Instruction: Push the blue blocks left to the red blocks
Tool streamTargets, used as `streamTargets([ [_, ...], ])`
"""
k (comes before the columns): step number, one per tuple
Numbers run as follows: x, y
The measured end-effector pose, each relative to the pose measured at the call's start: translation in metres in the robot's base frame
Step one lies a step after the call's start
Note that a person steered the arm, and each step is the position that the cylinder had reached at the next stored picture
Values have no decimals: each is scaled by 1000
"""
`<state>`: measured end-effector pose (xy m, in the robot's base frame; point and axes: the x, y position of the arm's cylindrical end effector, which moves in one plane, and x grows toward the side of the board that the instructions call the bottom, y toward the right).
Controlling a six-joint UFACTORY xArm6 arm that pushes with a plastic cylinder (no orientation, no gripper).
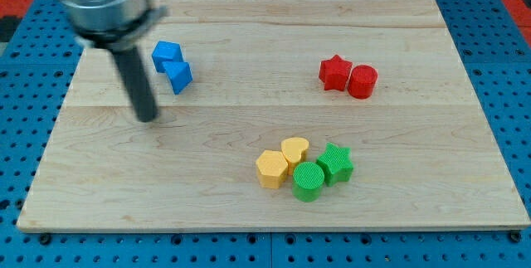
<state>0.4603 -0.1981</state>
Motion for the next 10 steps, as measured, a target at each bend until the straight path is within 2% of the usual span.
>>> streamTargets([
  [1, -50, -11],
  [2, -65, 16],
  [3, -55, 125],
  [4, -55, 174],
  [5, -66, 103],
  [6, -96, 120],
  [7, -91, 198],
  [8, -76, 240],
  [9, -59, 183],
  [10, -34, 86],
])
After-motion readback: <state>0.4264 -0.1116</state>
